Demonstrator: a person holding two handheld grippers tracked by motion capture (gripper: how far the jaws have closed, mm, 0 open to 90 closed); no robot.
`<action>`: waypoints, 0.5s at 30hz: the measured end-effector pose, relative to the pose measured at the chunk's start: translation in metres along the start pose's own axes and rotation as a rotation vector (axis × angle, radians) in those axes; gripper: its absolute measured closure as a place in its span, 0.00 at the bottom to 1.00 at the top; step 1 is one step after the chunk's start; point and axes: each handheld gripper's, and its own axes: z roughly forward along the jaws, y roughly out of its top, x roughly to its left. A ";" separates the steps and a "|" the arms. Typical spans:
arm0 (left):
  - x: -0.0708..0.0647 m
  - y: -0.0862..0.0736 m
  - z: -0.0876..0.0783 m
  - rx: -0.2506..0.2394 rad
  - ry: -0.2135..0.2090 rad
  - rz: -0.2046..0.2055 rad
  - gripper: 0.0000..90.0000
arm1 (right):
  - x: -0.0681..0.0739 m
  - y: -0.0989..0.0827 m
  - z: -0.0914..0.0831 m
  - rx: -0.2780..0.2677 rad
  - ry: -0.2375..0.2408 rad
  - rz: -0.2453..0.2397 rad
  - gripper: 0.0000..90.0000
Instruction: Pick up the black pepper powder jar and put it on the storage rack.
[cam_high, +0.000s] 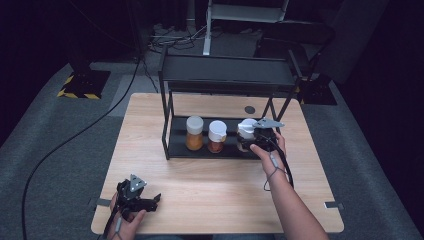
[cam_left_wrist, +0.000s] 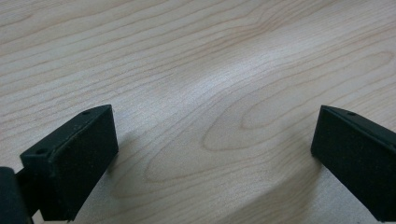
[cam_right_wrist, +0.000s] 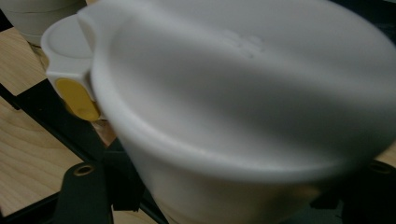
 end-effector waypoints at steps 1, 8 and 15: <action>0.000 0.000 0.000 0.001 0.000 0.001 0.00 | -0.001 -0.001 0.002 0.000 0.002 0.001 0.34; 0.000 0.000 0.000 0.000 0.001 -0.004 0.00 | -0.004 -0.007 0.013 0.005 -0.016 0.005 0.34; 0.000 0.000 0.000 0.001 0.003 -0.004 0.00 | -0.008 -0.013 0.022 0.015 -0.010 0.023 0.34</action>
